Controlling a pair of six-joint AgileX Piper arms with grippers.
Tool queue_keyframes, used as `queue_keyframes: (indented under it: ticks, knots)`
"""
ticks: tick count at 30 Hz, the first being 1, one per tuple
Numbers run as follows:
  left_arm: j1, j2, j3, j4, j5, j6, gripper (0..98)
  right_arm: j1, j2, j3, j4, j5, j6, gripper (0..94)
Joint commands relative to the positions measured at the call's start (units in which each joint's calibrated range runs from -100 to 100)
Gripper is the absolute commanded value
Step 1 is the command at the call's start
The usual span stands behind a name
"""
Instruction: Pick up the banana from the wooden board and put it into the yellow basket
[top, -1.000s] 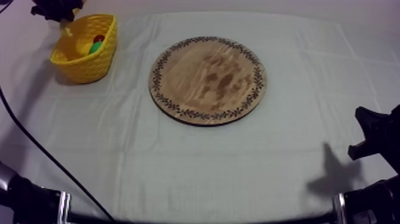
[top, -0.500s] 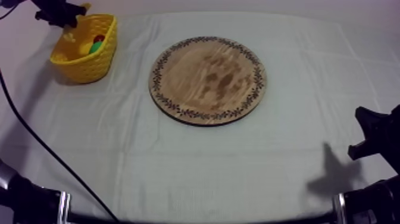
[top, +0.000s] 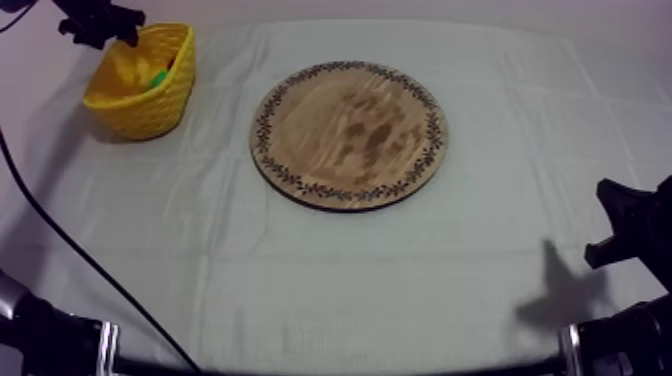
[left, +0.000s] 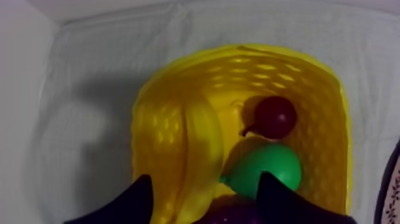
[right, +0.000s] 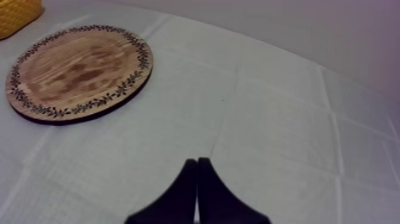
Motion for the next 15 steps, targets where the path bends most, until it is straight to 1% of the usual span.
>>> queue_keyframes:
  ticks: [1, 10, 12, 15]
  knots:
    - [0.0, -0.4, 0.2, 0.01, 0.1, 0.0, 68.2, 0.0, 0.0, 0.0, 0.0, 0.0, 0.0, 0.3]
    - [0.2, -4.8, 1.8, -0.08, -0.1, 0.1, 66.6, 0.0, 0.0, 0.0, 0.0, 0.0, 0.0, 0.3]
    - [0.2, -6.7, 2.1, -0.01, -0.5, 0.2, 63.8, 0.0, 0.0, 0.0, 0.0, 0.0, 0.0, 0.3]
    - [0.2, -10.5, 3.6, 0.04, -2.3, 0.3, 55.0, 0.0, 0.0, 0.0, 0.0, 0.0, 0.0, 0.3]
